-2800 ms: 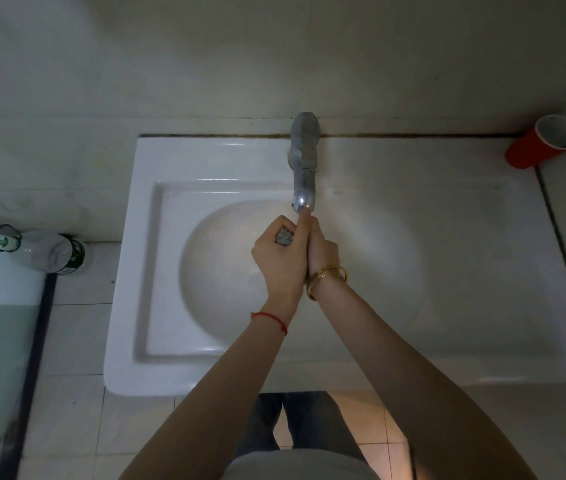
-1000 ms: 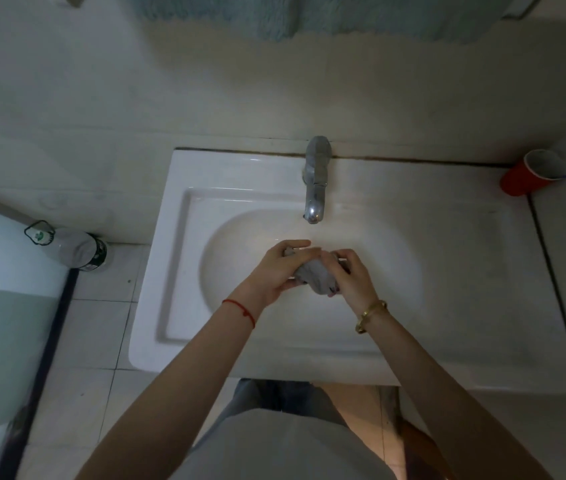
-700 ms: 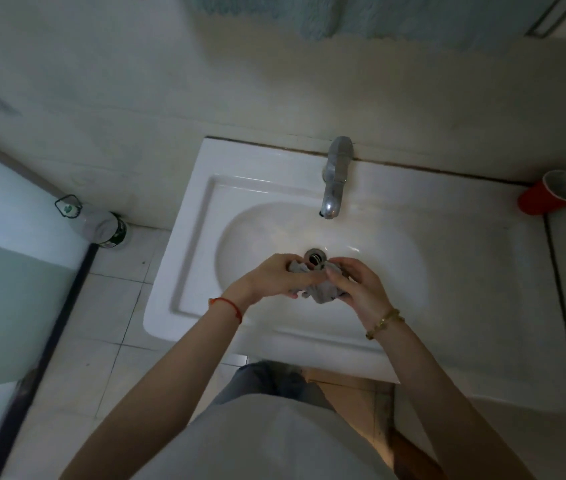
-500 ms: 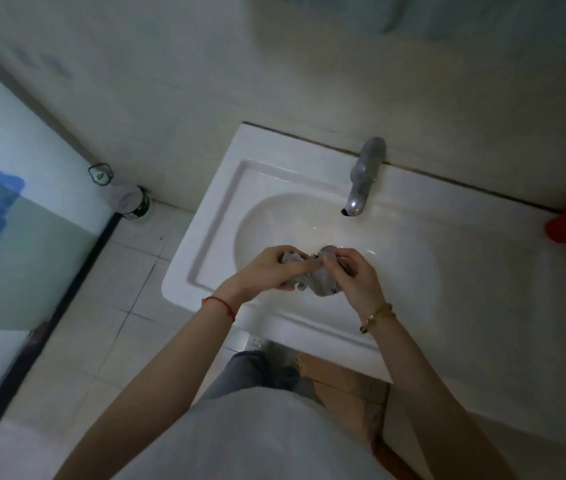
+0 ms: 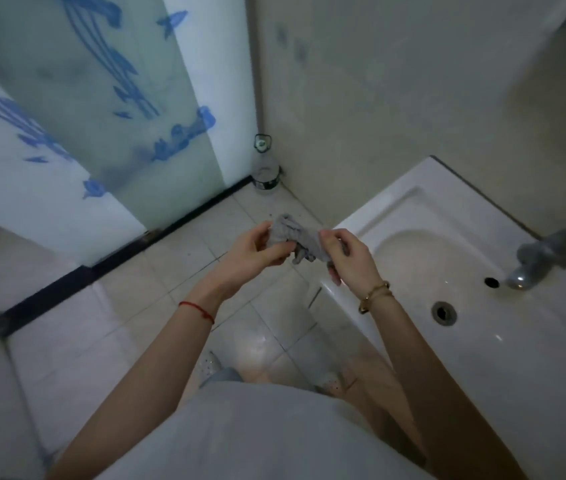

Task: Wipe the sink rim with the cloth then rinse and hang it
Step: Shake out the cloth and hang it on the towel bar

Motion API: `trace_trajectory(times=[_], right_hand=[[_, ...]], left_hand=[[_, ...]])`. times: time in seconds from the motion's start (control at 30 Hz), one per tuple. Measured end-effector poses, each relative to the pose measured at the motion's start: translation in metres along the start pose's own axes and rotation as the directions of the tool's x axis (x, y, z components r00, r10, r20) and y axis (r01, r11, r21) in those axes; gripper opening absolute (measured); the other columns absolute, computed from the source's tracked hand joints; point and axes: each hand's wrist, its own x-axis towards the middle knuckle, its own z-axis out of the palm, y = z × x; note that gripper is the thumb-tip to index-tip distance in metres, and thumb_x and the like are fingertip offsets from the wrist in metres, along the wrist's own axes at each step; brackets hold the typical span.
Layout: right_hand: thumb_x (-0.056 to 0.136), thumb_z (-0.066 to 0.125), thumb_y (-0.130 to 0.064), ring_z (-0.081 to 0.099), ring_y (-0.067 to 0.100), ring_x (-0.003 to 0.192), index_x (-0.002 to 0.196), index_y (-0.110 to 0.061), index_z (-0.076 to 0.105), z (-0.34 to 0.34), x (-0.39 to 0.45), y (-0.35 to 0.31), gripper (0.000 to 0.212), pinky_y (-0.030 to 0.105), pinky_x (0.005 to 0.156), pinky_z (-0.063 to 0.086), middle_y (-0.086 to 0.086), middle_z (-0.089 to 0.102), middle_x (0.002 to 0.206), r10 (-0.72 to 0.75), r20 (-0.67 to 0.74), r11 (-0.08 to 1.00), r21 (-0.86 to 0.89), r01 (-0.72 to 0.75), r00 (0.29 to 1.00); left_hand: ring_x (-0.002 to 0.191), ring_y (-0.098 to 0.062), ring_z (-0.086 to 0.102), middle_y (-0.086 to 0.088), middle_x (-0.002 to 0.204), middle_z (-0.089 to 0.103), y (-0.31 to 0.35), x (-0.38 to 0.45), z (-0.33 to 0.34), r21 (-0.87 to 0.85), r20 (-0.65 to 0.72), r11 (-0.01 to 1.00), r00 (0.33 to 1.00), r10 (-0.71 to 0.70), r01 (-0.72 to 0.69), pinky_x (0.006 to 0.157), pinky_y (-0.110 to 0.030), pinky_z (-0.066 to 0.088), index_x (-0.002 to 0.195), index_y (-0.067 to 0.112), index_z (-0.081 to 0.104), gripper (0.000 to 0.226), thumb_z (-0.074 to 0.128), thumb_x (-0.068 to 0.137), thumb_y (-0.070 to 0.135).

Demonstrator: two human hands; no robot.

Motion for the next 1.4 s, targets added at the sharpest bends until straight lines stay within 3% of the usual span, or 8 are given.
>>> trace_trajectory(times=[0.07,0.23,0.5,0.73,0.9,1.03,1.17,1.4], right_hand=[[0.074,0.059,-0.064,0.058,0.006,0.054,0.105,-0.021,0.057,0.049,0.012,-0.019,0.053,0.023,0.047,0.049,-0.001,0.062,0.074,-0.025,0.129,1.0,0.008,0.024,0.991],[0.077,0.077,-0.023,0.064,0.012,0.1,0.13,-0.021,0.044,0.185,0.041,-0.059,0.062,0.026,0.082,0.056,0.001,0.06,0.119,-0.141,0.305,0.99,0.054,0.131,0.942],[0.093,0.059,-0.017,0.063,0.016,0.076,0.11,-0.019,0.061,0.304,0.11,-0.122,0.017,0.026,0.062,0.056,0.01,0.066,0.094,-0.227,0.21,0.973,-0.003,0.232,0.951],[0.096,0.053,-0.014,0.063,0.012,0.067,0.083,-0.031,0.063,0.329,0.2,-0.159,0.024,0.023,0.052,0.056,-0.001,0.064,0.079,-0.221,0.078,0.975,0.026,0.22,0.972],[0.097,0.05,-0.013,0.06,0.017,0.066,0.094,-0.001,0.065,0.328,0.276,-0.178,0.019,0.025,0.053,0.058,0.014,0.063,0.086,-0.167,-0.048,0.982,0.08,0.17,0.985],[0.099,0.048,-0.015,0.059,0.02,0.076,0.093,0.009,0.063,0.312,0.324,-0.201,0.028,0.037,0.068,0.052,0.016,0.063,0.083,-0.144,-0.174,0.984,0.082,0.16,0.974],[0.101,0.043,-0.017,0.066,0.003,0.068,0.095,-0.01,0.065,0.298,0.357,-0.228,0.024,0.02,0.062,0.057,0.003,0.067,0.084,-0.049,-0.22,0.966,0.239,0.103,0.974],[0.098,0.049,-0.024,0.067,0.008,0.076,0.101,-0.011,0.066,0.271,0.401,-0.261,0.023,0.022,0.065,0.055,-0.002,0.071,0.084,0.104,-0.319,0.862,0.501,0.075,0.942]], left_hand=[[0.097,-0.013,0.063,-0.003,0.107,0.068,-0.01,-0.01,-0.048,-0.043,-0.115,0.999,0.993,0.002,-0.007,0.087,-0.029,0.055,0.118,0.01,0.061,0.024,0.063,0.095,0.016],[0.093,-0.015,0.067,-0.012,0.111,0.069,-0.024,-0.03,-0.172,-0.228,-0.345,0.973,0.937,-0.064,-0.017,0.09,-0.031,0.056,0.12,0.005,0.059,0.025,0.057,0.098,0.018],[0.11,-0.025,0.066,-0.014,0.123,0.068,-0.002,-0.021,-0.325,-0.211,-0.312,0.976,0.95,-0.019,-0.05,0.094,-0.032,0.056,0.13,0.003,0.055,0.04,0.065,0.091,0.004],[0.078,-0.005,0.067,0.002,0.092,0.071,0.037,0.065,-0.398,-0.038,-0.287,0.994,0.954,0.089,-0.104,0.076,-0.019,0.056,0.116,0.008,0.063,0.027,0.067,0.09,0.006],[0.086,-0.023,0.067,-0.017,0.1,0.072,0.073,0.151,-0.434,0.174,-0.262,0.973,0.946,0.193,-0.15,0.088,-0.037,0.056,0.111,0.004,0.067,0.024,0.062,0.096,0.022],[0.092,-0.016,0.069,-0.004,0.097,0.074,0.107,0.215,-0.449,0.215,-0.177,0.955,0.953,0.245,-0.205,0.088,-0.033,0.055,0.103,0.015,0.07,0.023,0.054,0.1,0.032],[0.108,-0.023,0.069,-0.009,0.115,0.072,0.132,0.267,-0.455,-0.028,-0.008,0.982,0.983,0.185,-0.185,0.091,-0.033,0.057,0.119,0.016,0.065,0.027,0.05,0.102,0.031],[0.105,-0.019,0.07,-0.005,0.114,0.072,0.179,0.349,-0.46,-0.098,0.337,0.985,0.926,0.167,-0.142,0.079,-0.028,0.058,0.123,0.018,0.062,0.029,0.053,0.1,0.033]])
